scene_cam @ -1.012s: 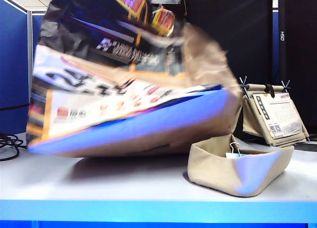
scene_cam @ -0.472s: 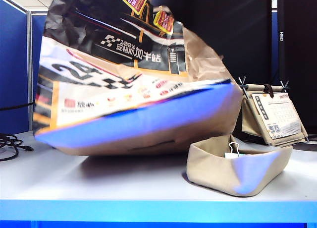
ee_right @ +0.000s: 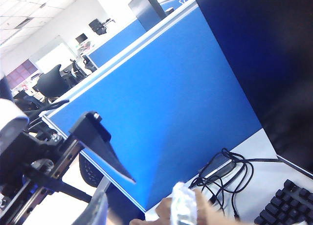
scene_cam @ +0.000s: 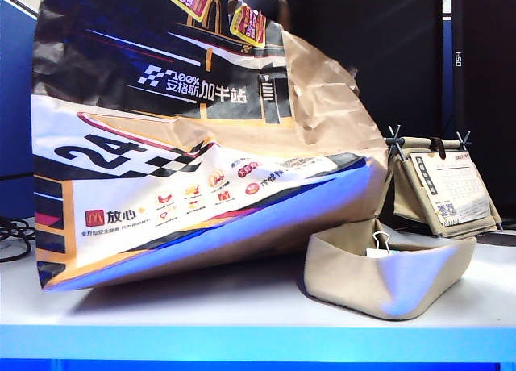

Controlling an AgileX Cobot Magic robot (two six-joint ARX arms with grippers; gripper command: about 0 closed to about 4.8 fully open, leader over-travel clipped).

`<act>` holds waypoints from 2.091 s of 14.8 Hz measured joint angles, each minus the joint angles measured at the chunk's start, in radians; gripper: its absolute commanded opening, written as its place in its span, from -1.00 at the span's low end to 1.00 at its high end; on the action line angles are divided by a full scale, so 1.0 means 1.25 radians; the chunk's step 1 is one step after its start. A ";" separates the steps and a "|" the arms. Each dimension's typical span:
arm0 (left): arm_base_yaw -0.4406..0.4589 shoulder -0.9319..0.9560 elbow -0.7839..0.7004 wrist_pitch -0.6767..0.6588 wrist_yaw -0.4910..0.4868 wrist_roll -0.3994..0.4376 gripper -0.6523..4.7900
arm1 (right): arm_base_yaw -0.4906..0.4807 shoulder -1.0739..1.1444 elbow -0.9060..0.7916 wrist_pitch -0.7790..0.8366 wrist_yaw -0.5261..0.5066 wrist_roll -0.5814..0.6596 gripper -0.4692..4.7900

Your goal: Open the paper bag and put two oranges into the paper bag.

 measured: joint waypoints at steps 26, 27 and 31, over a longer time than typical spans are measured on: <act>0.204 -0.955 -0.656 0.434 -0.374 -0.275 -0.70 | -0.162 -0.808 -0.174 -0.566 0.541 -0.515 -0.85; 0.204 -1.030 -0.757 0.516 -0.395 -0.293 -0.70 | -0.162 -0.862 -0.231 -0.540 0.591 -0.508 -0.85; 0.204 -1.208 -1.040 0.560 -0.345 -0.346 -0.69 | -0.162 -1.133 -0.627 -0.320 0.652 -0.432 -0.85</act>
